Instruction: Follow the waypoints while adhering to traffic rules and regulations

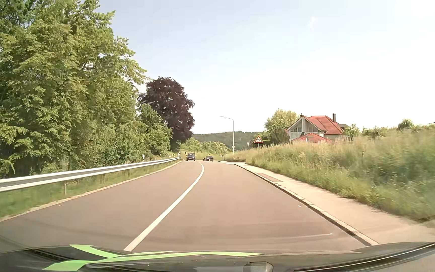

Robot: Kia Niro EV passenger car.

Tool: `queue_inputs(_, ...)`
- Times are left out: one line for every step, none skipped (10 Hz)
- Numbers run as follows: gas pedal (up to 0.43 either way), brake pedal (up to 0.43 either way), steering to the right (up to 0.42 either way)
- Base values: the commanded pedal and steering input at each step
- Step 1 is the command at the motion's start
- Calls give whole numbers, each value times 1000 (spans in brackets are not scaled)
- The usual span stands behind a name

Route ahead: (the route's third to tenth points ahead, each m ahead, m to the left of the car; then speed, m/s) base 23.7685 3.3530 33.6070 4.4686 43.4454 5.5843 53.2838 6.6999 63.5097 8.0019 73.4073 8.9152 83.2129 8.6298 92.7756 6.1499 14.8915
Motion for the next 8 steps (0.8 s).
queue_inputs(0, 37, -25)
queue_inputs(0, 6, -24)
queue_inputs(0, 0, -23)
queue_inputs(0, 0, -21)
queue_inputs(0, 0, -19)
queue_inputs(8, 0, -17)
queue_inputs(28, 0, -17)
queue_inputs(39, 0, -17)
